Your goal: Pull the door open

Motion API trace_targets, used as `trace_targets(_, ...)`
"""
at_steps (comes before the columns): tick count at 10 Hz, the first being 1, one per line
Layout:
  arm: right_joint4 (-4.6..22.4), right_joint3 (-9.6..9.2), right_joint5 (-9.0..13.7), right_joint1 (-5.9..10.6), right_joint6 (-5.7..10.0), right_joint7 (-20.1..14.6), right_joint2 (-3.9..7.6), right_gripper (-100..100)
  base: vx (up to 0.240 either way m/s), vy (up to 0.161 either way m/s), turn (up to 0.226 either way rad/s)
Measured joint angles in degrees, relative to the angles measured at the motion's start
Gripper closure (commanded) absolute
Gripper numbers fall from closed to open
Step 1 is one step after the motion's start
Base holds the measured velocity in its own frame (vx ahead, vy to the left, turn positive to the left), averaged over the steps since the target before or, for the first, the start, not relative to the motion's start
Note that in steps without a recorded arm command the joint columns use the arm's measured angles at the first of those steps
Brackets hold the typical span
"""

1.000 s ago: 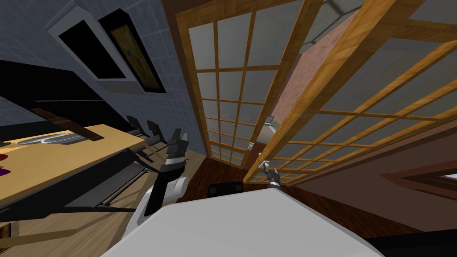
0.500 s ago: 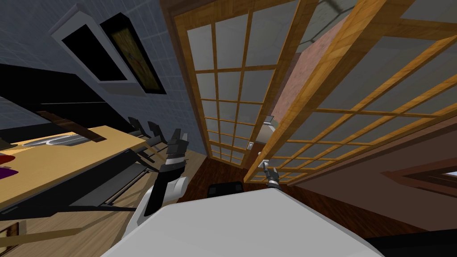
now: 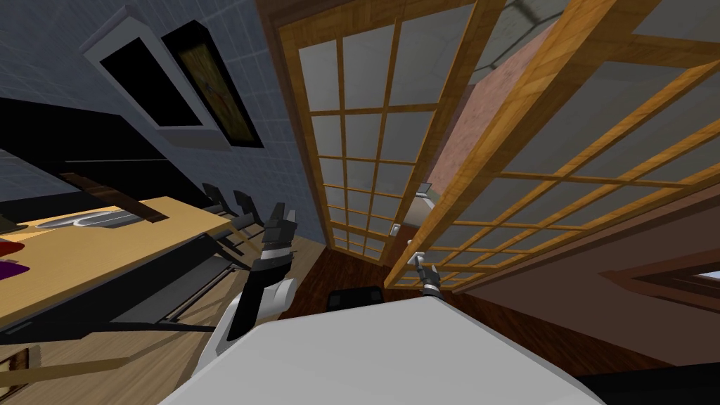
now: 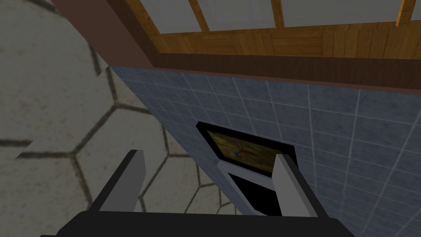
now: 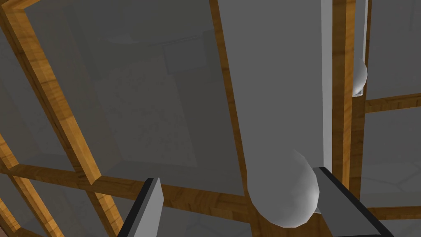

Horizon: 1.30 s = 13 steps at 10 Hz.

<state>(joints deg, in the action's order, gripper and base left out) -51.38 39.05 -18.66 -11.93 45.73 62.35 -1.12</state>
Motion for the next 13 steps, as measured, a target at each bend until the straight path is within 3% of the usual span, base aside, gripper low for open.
trace_targets(1, 1.4, 0.27, 0.2, 0.78, 0.39, 0.1, 0.55, 100, -0.03, 0.006, -0.018)
trace_targets(4, 3.8, 1.01, 3.3, 2.48, -1.11, 0.2, 1.14, 100, -0.023, 0.016, 0.001)
trace_targets(5, 2.6, 0.81, 3.5, 1.96, -2.12, -0.1, 0.79, 100, -0.007, -0.006, 0.022)
trace_targets(6, 3.2, 0.75, 3.6, 2.17, -2.47, -0.4, 1.23, 100, 0.002, -0.007, 0.011)
trace_targets(7, 4.0, 0.91, 3.7, 2.42, -2.09, -0.3, 1.37, 100, 0.005, 0.006, -0.008)
trace_targets(8, 3.8, 0.96, 3.7, 2.38, -1.91, -0.1, 1.19, 100, 0.005, 0.005, -0.019)
trace_targets(9, 0.9, 0.5, 3.4, 1.19, -3.39, -0.4, 0.22, 100, 0.0, 0.0, 0.0)
trace_targets(10, 1.8, 0.7, 3.6, 1.84, -3.39, -0.2, 0.44, 100, -0.033, -0.002, -0.002)
trace_targets(12, 0.6, 0.77, 5.2, 2.06, -5.63, -0.1, -0.33, 100, -0.018, 0.017, -0.014)
trace_targets(13, 0.2, 0.73, 5.4, 1.54, -5.81, -0.3, -0.45, 100, -0.01, -0.012, -0.019)
